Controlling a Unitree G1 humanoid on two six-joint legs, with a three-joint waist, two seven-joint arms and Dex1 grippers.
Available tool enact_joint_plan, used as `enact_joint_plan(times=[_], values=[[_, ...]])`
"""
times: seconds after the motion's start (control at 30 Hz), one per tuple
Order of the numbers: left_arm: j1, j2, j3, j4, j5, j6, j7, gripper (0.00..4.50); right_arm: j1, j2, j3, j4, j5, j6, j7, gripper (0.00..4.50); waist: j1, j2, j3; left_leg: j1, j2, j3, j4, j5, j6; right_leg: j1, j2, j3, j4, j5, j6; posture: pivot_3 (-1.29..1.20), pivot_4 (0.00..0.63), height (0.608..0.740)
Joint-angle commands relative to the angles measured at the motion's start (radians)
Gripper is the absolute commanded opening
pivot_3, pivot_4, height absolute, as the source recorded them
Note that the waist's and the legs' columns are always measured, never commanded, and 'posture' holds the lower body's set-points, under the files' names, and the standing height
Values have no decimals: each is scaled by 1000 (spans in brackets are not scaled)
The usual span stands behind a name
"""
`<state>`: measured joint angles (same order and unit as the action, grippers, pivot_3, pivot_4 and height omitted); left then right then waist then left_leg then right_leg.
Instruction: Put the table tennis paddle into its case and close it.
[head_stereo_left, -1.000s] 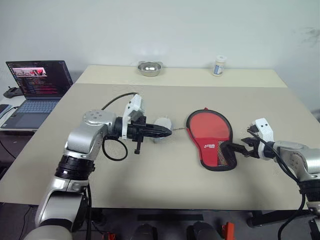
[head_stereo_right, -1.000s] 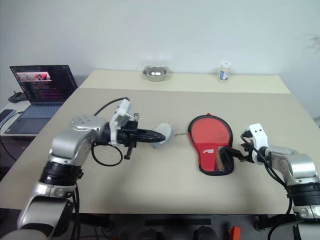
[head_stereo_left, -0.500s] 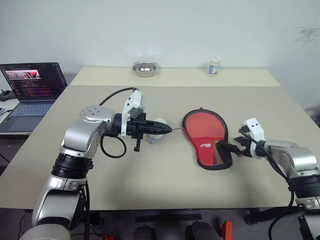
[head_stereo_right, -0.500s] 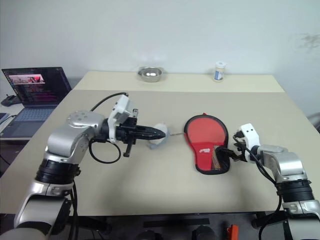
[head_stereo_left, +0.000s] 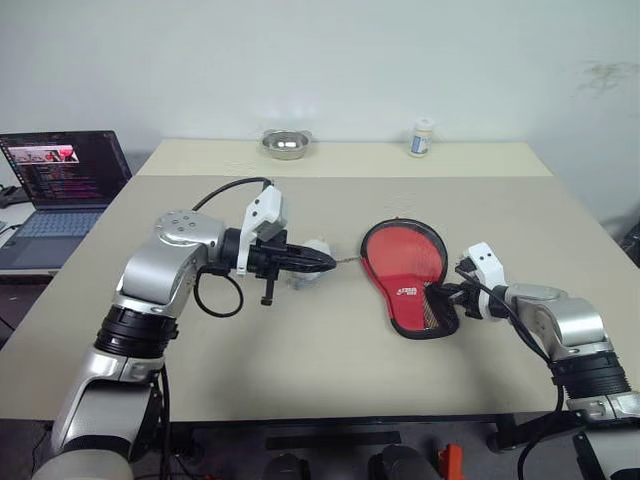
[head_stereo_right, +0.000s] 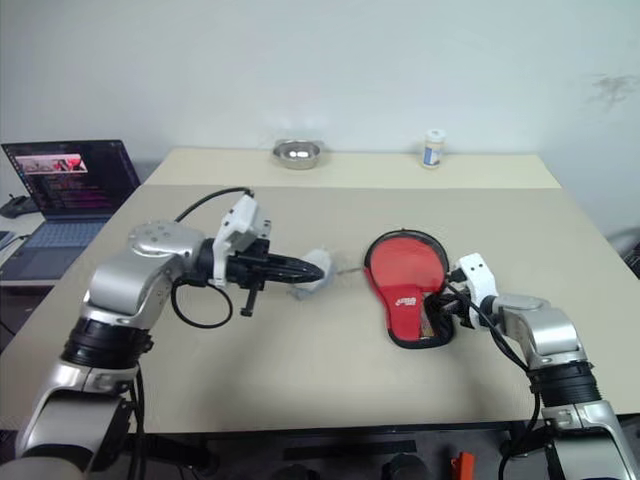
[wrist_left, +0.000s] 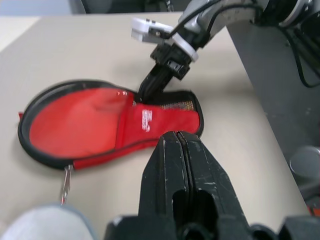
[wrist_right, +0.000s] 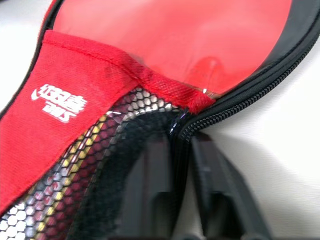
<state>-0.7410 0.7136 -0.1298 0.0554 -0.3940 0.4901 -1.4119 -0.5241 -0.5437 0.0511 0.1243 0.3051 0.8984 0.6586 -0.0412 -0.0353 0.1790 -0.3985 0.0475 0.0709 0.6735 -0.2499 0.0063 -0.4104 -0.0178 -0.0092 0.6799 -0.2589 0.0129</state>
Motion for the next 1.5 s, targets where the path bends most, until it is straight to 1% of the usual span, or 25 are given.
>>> enact_joint_plan(times=[0.03, 0.2, 0.27, 0.43, 0.53, 0.63, 0.73, 0.87, 1.03, 1.27, 1.5], values=[[38, 59, 11, -36, -19, -10, -64, 0, 1, 75, 51, -79, 21, 54, -20, 15, -7, 0, 0, 0, 0, 0, -1, 0, 0, 0, 0, 0, 0, 0, 0, 0, 150, 740], [118, 133, 33, -92, -41, -2, -98, 0, 9, 207, 81, -238, 48, 143, -88, 15, -29, -1, -1, 0, 1, 0, -11, 3, -4, -7, 1, 2, 1, -2, -4, 0, 150, 740], [133, 141, 37, -113, -56, 8, -96, 0, 22, 255, 89, -274, 49, 175, -112, 15, -29, -1, 0, -3, 3, -1, -13, 3, -5, -11, 4, 1, 3, -3, -6, 0, 150, 740], [149, 143, 42, -159, -93, 37, -87, 0, 68, 347, 118, -349, 45, 233, -165, 15, -22, -1, 0, -3, 9, 0, -13, 3, -6, -11, 9, -1, 2, -4, -9, 0, 150, 740], [169, 152, 40, -187, -109, 42, -96, 0, 119, 344, 111, -429, 56, 284, -186, 15, -18, -1, 0, -3, 9, 1, -13, 2, -8, -11, 9, 0, 1, -4, -9, 0, 150, 740], [194, 166, 32, -203, -116, 41, -109, 0, 168, 305, 80, -519, 73, 338, -198, 15, -14, -1, 0, -3, 10, 2, -13, 1, -10, -11, 9, 0, 1, -5, -10, 0, 150, 740], [215, 183, 15, -188, -86, -1, -122, 0, 218, 270, 47, -616, 91, 389, -212, 15, -5, -1, 0, -3, 9, 2, -13, 0, -11, -11, 9, 0, 0, -6, -11, 0, 150, 740], [223, 184, 9, -166, -72, -28, -124, 0, 290, 266, -5, -744, 127, 466, -239, 15, 10, -1, -1, -4, 9, 2, -13, -1, -13, -11, 9, -1, 0, -7, -13, 0, 150, 740], [221, 181, 4, -158, -71, -37, -134, 0, 345, 320, -47, -840, 155, 544, -288, 15, 10, -1, -1, -3, 9, 2, -13, -1, -13, -11, 9, -1, 0, -7, -13, 0, 150, 740], [196, 187, -12, -131, -68, -42, -165, 0, 412, 406, -80, -911, 161, 604, -351, 15, 10, -1, -1, -4, 10, 1, -13, -1, -13, -11, 9, -1, 0, -7, -13, 0, 150, 740], [142, 168, -47, -86, -52, -65, -180, 0, 462, 425, -84, -938, 165, 610, -381, 15, 11, -1, -1, -4, 9, 1, -13, -1, -13, -11, 9, -1, 0, -7, -13, 0, 150, 740]])
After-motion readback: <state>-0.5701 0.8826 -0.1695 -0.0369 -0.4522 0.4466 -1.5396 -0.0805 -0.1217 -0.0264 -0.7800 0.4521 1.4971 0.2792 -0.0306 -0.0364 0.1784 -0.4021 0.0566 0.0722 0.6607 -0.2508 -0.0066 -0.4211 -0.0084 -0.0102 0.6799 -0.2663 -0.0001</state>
